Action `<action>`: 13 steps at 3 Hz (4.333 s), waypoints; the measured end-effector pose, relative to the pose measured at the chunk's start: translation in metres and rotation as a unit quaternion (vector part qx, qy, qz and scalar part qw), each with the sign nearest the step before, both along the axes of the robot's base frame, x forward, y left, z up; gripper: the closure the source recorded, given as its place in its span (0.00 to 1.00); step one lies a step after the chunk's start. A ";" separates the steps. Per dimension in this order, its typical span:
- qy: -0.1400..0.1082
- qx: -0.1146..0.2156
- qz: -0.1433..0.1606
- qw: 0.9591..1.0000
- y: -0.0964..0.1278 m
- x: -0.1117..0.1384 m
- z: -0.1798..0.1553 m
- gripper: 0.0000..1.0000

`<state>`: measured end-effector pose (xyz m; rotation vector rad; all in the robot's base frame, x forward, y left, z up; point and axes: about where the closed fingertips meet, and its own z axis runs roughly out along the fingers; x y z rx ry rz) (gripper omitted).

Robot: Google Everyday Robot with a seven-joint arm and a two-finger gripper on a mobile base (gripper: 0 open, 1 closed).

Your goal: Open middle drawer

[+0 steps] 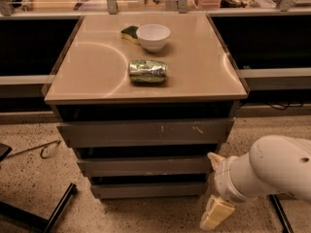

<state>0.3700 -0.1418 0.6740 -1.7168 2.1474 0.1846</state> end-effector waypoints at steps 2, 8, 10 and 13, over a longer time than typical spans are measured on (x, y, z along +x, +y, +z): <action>-0.025 -0.017 0.040 0.999 0.046 0.041 -0.048 0.00; -0.063 0.055 -0.001 0.997 0.096 0.084 -0.140 0.00; -0.078 0.083 -0.006 0.993 0.114 0.113 -0.193 0.00; -0.099 0.086 -0.038 0.991 0.108 0.156 -0.227 0.00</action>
Offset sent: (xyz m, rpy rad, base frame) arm 0.0705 0.0754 -0.0761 -0.0311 -0.0076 0.1360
